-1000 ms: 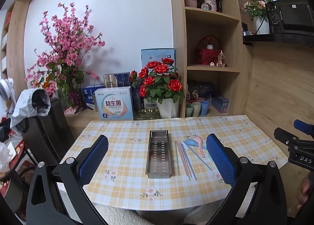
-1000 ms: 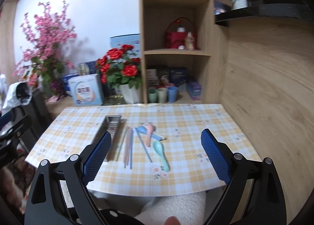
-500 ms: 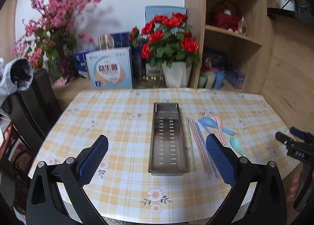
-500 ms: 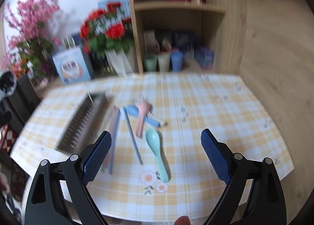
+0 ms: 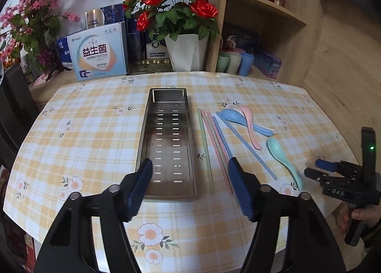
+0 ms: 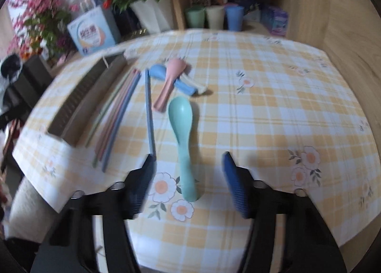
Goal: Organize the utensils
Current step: 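Lower the right gripper onto the mint-green spoon handle and close it, then move the left gripper down to the blue chopstick while the right gripper holds the mint-green spoon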
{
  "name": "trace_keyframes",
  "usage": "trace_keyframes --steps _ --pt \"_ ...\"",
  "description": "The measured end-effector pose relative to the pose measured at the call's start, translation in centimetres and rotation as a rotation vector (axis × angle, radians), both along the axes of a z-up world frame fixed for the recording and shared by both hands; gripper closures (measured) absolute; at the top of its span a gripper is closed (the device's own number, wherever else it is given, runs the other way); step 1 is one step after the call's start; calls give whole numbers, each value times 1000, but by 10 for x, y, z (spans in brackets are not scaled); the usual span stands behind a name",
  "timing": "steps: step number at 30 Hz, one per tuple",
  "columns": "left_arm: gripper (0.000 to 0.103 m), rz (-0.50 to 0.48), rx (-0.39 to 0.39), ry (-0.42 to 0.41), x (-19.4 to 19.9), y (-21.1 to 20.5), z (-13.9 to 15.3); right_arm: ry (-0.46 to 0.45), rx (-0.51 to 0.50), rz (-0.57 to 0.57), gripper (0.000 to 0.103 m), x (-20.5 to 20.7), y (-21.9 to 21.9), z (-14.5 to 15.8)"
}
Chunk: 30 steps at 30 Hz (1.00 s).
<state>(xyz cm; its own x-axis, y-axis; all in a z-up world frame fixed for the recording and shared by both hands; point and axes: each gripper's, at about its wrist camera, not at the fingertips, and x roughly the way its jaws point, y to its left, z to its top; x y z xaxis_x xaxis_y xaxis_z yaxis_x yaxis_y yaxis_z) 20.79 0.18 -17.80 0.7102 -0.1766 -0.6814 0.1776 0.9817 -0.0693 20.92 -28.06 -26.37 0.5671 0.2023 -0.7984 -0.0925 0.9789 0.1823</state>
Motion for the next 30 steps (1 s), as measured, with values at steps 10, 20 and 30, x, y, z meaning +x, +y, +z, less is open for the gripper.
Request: trace_keyframes --steps 10,20,30 --pt "66 24 -11 58 6 -4 -22 45 3 25 86 28 11 -34" --pt "85 -20 -20 65 12 -17 -27 23 42 -13 89 29 6 -37" --pt "91 -133 -38 132 25 -42 -31 -46 9 -153 89 39 -17 -25"
